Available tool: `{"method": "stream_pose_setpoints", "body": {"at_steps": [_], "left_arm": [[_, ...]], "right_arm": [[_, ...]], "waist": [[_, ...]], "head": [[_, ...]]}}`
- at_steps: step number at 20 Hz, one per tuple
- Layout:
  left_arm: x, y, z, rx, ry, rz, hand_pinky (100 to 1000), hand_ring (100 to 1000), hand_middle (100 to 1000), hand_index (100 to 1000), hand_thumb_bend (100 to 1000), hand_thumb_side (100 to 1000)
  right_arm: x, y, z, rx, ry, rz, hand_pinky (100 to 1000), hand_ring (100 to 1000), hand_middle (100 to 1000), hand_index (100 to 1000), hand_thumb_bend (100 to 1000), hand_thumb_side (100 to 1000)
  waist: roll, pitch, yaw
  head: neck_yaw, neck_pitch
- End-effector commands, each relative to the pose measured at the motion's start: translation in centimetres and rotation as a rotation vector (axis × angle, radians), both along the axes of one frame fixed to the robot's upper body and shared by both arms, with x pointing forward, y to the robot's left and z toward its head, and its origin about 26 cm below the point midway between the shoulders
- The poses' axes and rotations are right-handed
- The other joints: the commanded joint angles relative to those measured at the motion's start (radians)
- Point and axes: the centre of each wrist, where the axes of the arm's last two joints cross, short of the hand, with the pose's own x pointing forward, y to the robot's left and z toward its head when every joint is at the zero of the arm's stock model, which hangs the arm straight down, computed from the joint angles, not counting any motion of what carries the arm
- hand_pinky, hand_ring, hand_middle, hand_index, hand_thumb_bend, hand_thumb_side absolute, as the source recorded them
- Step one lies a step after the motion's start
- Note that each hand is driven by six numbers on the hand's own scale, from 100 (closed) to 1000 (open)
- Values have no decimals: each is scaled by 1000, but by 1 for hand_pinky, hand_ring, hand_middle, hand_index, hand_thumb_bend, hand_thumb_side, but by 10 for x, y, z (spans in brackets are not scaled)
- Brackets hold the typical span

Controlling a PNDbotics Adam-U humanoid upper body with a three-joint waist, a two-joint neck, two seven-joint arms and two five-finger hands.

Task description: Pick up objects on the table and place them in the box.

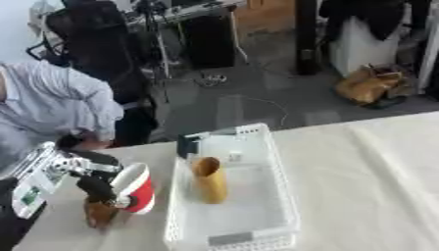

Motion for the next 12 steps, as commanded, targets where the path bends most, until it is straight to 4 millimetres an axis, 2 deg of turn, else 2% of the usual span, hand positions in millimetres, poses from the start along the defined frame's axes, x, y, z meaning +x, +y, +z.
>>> {"method": "stream_pose_setpoints", "body": {"at_steps": [1,8,12], "left_arm": [[-10,6,36,-4,-82,-3,102,275,296,499,100,716],[-14,-6,54,-33,-125,-43,100,270,294,500,100,702],[-12,-25,63,-61,-146,-102,100,267,293,501,100,697]], "right_arm": [[-3,-1,10,-25,-52,-5,629,609,448,471,100,689],[-3,-2,11,-28,-49,-4,628,608,448,471,100,685],[-3,-2,11,-28,-45,2,628,608,448,470,100,684]], "waist": [[-3,-22,3],[5,-31,0],[5,-38,-1]], "head": [[-1,8],[-7,6],[-13,9]]}}
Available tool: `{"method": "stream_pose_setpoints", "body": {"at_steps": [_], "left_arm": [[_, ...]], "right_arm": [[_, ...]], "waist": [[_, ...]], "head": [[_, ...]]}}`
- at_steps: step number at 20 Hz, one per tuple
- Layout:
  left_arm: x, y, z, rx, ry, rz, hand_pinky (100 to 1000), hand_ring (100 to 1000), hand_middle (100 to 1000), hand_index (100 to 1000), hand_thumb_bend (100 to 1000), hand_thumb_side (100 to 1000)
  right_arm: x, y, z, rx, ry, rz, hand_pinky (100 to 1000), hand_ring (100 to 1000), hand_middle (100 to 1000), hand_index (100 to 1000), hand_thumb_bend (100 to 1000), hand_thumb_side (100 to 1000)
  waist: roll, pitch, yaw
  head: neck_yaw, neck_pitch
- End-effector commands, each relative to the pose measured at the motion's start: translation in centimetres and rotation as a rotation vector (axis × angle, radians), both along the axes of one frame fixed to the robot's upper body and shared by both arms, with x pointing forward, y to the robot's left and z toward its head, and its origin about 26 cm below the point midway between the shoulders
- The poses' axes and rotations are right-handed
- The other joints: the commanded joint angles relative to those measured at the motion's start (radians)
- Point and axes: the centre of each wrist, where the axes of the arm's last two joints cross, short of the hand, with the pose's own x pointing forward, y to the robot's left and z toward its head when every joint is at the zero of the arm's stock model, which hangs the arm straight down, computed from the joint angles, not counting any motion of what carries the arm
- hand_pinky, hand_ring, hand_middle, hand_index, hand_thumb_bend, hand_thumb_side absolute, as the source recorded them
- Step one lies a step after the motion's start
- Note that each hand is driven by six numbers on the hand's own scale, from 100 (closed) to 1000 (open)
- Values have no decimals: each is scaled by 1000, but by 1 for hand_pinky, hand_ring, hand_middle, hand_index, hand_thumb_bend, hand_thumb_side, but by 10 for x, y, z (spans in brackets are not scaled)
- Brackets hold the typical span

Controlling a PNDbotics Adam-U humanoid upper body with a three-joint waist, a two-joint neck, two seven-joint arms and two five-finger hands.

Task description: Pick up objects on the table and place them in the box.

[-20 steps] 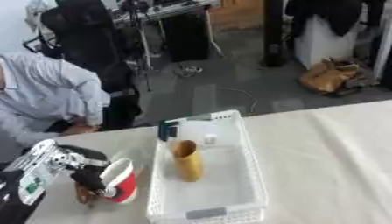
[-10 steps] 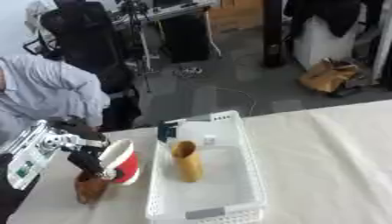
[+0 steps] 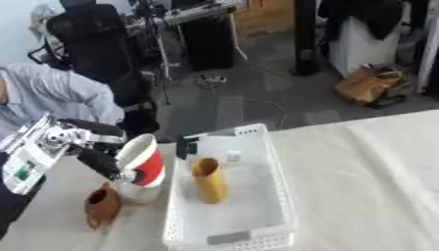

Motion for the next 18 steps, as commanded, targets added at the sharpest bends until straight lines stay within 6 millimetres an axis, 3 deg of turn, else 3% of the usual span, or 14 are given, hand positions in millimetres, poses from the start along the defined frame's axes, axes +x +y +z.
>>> {"method": "stream_pose_setpoints", "body": {"at_steps": [1,9,18], "left_arm": [[-4,-4,19,-13,-44,-18,100,267,293,501,100,697],[16,-53,17,-49,-28,-112,100,260,288,501,100,701],[36,-74,1,-51,17,-105,100,261,288,502,100,704]], "right_arm": [[-3,-1,9,-24,-45,2,628,608,448,470,100,684],[-2,1,9,-21,-40,20,629,608,448,470,100,681],[-1,3,9,-16,-33,38,629,608,447,469,100,673]], "waist": [[-8,-22,1],[-9,-27,-14],[-9,-26,-24]], "head": [[-5,5],[-4,5],[2,2]]}}
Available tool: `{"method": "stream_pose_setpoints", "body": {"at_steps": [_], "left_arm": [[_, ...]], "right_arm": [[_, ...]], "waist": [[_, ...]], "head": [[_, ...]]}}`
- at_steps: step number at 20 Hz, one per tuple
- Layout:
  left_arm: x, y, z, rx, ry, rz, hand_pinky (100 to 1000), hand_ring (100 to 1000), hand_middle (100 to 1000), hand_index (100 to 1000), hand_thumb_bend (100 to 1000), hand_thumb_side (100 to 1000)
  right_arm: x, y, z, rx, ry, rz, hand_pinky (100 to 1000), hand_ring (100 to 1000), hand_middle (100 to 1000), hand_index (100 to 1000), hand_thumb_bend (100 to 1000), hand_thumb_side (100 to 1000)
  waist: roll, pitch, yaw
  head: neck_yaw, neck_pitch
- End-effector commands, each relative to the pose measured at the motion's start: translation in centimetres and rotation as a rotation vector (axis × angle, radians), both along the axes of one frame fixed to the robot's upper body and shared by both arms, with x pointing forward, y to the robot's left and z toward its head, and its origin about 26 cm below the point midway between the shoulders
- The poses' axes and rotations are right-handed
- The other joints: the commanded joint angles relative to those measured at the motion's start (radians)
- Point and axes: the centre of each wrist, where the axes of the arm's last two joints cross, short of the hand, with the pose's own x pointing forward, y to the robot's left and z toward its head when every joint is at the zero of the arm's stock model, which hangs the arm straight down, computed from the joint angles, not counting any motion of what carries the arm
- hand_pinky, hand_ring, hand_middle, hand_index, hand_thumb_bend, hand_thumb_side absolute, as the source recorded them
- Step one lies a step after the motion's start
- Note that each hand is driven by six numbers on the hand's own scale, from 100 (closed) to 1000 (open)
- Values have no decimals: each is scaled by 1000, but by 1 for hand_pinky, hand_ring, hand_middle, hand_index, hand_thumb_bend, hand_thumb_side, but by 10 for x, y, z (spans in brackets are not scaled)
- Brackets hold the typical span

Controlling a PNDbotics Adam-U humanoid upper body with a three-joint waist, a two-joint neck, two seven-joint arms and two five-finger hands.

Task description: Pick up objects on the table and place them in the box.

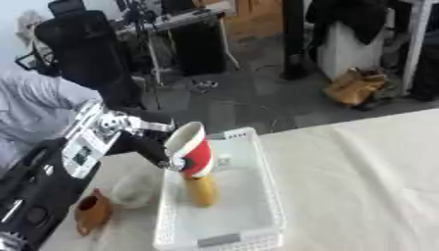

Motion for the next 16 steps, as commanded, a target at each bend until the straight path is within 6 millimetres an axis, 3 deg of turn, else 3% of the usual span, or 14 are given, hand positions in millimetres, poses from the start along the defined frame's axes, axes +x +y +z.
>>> {"method": "stream_pose_setpoints", "body": {"at_steps": [1,8,10,11,14,15,16], "left_arm": [[4,0,10,-5,-20,23,100,263,288,501,100,703],[18,-16,-1,25,-4,74,100,279,299,504,100,698],[20,-19,-1,13,-54,106,113,332,348,537,100,655],[21,-21,-2,1,-86,118,188,438,435,633,100,796],[23,-22,-8,-28,-139,124,203,455,449,648,100,820],[24,-23,-9,-34,-141,114,533,729,706,894,171,1000],[24,-25,-10,-41,-130,89,533,729,706,894,171,1000]], "right_arm": [[-2,0,9,-23,-38,11,629,608,447,469,100,673],[-1,2,9,-21,-36,25,629,608,446,469,100,670],[-1,2,9,-22,-34,30,629,609,446,469,100,669],[-1,3,9,-23,-33,32,629,609,446,470,100,669],[-1,3,9,-24,-32,36,629,609,446,470,100,669],[-1,3,9,-25,-31,37,629,609,446,471,100,666],[-1,3,9,-25,-30,38,629,609,446,471,100,666]], "waist": [[-10,-21,-1],[-13,-22,-10],[-11,-21,-14],[-10,-20,-16],[-7,-19,-18],[-6,-19,-19],[-4,-19,-19]], "head": [[5,1],[14,1],[16,0],[16,0],[16,-1],[16,1],[15,2]]}}
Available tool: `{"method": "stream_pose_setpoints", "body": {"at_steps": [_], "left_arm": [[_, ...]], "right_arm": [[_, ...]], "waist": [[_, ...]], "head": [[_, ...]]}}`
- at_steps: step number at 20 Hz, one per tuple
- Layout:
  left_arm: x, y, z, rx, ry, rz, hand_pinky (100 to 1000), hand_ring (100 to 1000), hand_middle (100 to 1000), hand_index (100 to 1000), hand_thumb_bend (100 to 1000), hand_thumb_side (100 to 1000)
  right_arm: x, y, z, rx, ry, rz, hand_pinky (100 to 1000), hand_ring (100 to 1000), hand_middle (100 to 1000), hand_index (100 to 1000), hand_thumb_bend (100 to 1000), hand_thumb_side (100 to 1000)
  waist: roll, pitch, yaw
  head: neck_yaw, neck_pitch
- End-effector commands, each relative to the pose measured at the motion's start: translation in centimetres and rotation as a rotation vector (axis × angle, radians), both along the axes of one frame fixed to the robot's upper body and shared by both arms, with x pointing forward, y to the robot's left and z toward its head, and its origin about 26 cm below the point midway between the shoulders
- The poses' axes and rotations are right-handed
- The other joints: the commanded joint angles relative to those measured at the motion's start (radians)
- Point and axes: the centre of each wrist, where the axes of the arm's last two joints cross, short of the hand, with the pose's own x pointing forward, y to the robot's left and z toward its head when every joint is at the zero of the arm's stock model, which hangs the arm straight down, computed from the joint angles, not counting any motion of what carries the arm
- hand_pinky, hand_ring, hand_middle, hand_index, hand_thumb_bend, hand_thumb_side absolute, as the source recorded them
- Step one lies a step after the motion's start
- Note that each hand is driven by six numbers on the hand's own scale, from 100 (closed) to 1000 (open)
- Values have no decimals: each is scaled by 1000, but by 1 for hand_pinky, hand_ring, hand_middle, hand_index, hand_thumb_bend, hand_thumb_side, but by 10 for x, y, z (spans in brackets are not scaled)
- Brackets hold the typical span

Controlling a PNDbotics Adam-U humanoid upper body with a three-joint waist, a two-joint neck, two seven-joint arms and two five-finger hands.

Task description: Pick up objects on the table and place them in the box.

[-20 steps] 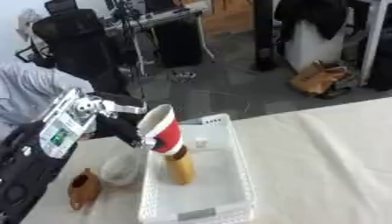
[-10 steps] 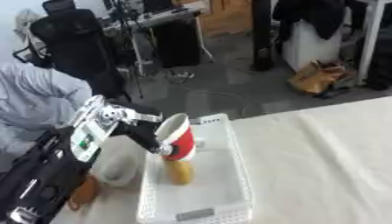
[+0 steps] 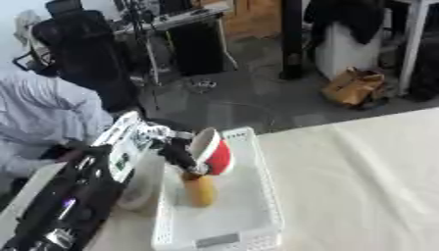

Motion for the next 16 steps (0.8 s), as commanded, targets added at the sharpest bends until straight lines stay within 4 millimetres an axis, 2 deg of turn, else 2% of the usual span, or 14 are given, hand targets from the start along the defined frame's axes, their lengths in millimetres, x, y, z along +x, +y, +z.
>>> {"method": "stream_pose_setpoints", "body": {"at_steps": [1,2,3,10,15,16], "left_arm": [[0,3,16,-21,-39,-29,869,940,883,1000,191,1000],[0,3,17,-9,-32,-32,869,940,883,1000,191,1000],[-1,3,18,3,-28,-32,1000,1000,984,1000,178,1000],[-1,0,19,95,26,-11,1000,1000,1000,1000,214,1000],[-2,-3,21,187,59,2,1000,1000,1000,1000,357,1000],[-1,-3,20,207,60,8,1000,1000,1000,1000,356,1000]], "right_arm": [[-2,1,10,-18,-39,12,629,609,446,471,100,666],[-2,1,10,-19,-39,13,629,609,446,471,100,666],[-2,1,10,-19,-38,13,629,609,446,471,100,667],[-2,1,10,-22,-38,16,630,610,446,471,100,666],[-1,1,10,-24,-38,20,629,610,446,471,100,665],[-1,1,10,-25,-38,21,629,610,446,471,100,665]], "waist": [[-5,-19,0],[-4,-19,-1],[-4,-19,-1],[-4,-20,-1],[-2,-21,-1],[-2,-21,-1]], "head": [[2,4],[1,5],[1,6],[3,16],[2,20],[2,20]]}}
